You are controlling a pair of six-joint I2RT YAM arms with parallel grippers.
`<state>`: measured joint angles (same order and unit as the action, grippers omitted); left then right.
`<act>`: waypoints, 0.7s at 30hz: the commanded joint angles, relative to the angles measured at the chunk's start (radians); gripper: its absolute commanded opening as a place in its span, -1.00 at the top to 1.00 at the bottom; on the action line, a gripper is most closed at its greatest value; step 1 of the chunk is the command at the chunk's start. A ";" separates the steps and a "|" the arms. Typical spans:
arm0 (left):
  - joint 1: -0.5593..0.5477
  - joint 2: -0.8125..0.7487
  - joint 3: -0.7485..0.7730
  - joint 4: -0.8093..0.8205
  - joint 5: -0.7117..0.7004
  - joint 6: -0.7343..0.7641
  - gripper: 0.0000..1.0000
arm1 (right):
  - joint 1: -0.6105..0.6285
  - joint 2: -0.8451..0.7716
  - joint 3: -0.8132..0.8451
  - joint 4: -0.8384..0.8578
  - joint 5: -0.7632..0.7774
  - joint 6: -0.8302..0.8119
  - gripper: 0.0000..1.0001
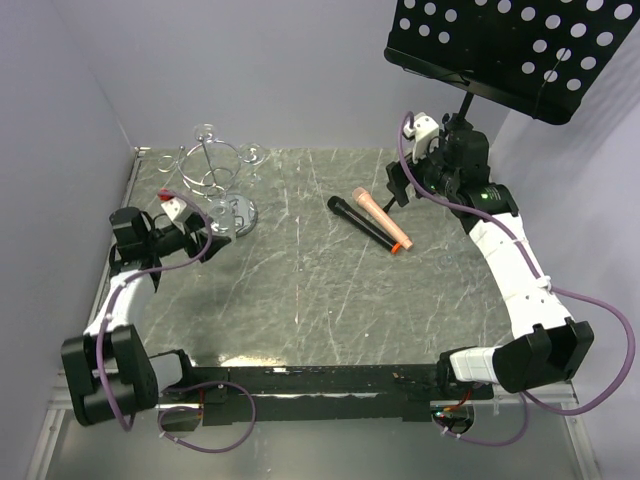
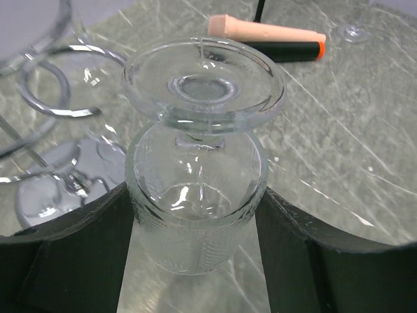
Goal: Take the wine glass off the wine glass rack
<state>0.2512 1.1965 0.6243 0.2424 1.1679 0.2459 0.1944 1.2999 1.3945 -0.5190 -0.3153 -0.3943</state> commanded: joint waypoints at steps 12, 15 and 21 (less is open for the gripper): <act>0.033 -0.409 0.121 -0.505 -0.097 -0.227 0.99 | 0.040 -0.080 -0.143 0.284 -0.143 0.028 -1.00; 0.033 -0.428 0.165 -0.547 -0.152 -0.332 0.99 | 0.071 -0.061 -0.152 0.313 -0.136 0.003 -0.99; 0.036 -0.422 0.261 -0.773 -0.232 -0.166 0.99 | 0.083 0.050 -0.046 0.317 -0.175 0.021 -1.00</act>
<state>0.2802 0.7818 0.8078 -0.4038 1.0031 0.0261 0.2733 1.2827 1.2545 -0.2619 -0.4423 -0.3824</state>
